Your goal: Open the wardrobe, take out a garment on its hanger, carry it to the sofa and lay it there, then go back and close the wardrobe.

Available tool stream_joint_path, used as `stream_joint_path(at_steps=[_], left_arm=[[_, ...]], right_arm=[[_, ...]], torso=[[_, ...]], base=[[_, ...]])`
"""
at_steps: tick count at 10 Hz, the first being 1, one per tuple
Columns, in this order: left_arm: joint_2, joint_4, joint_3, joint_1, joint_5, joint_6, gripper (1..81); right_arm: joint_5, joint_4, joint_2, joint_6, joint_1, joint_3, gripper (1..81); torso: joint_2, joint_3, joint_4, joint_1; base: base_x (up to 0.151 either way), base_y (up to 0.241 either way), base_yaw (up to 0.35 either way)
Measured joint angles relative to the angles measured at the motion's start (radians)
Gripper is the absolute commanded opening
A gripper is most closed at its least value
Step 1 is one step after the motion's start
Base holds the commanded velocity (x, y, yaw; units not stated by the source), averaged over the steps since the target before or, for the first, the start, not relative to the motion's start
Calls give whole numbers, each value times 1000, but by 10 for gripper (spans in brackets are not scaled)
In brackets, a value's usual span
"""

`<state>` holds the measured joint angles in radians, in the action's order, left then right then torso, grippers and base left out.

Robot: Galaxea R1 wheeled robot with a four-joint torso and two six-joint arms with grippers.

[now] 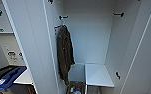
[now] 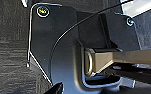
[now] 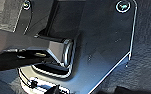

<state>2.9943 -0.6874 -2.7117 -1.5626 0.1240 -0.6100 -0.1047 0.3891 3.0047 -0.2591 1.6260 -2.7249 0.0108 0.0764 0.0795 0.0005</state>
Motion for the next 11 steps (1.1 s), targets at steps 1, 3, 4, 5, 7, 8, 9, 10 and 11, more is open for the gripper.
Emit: stream_joint_path(at_steps=[1, 3, 4, 5, 7, 8, 9, 10, 11], left_arm=[[0, 0, 0, 0, 0, 0, 811], [0, 0, 0, 11, 2, 0, 811], [0, 0, 0, 9, 3, 0, 811], [0, 0, 0, 1, 1, -1, 811], [0, 13, 0, 0, -2, -20, 811], [0, 56, 0, 4, -8, -26, 811], [0, 96, 0, 4, -30, -41, 811], [-6, 108, 5, -1, -53, -41, 811], [-15, 117, 7, -7, -74, -33, 811]], right_arm=[[0, 0, 0, 0, 0, 0, 811], [-1, 0, 0, 0, -8, 0, 811], [-1, 0, 0, 0, -7, 0, 811], [1, 0, 0, 0, -2, 0, 811], [0, 0, 0, 0, -1, 0, 811], [0, 0, 0, 0, -3, 0, 811], [1, 0, 0, 0, -5, 0, 811], [1, 0, 0, 0, -9, 0, 811], [1, -1, 0, 0, -14, 0, 811]], torso=[[0, 0, 0, 0], [0, 0, 0, 2], [0, 0, 0, 1], [0, 0, 0, 1], [0, 0, 0, 1], [0, 0, 0, 1], [0, 0, 0, 1], [0, 0, 0, 1], [0, 0, 0, 1]], base=[[73, 0, 0], [0, 0, 0], [0, 0, 0], [0, 0, 0], [0, 0, 0], [0, 0, 0], [0, 0, 0], [0, 0, 0], [0, 0, 0]])
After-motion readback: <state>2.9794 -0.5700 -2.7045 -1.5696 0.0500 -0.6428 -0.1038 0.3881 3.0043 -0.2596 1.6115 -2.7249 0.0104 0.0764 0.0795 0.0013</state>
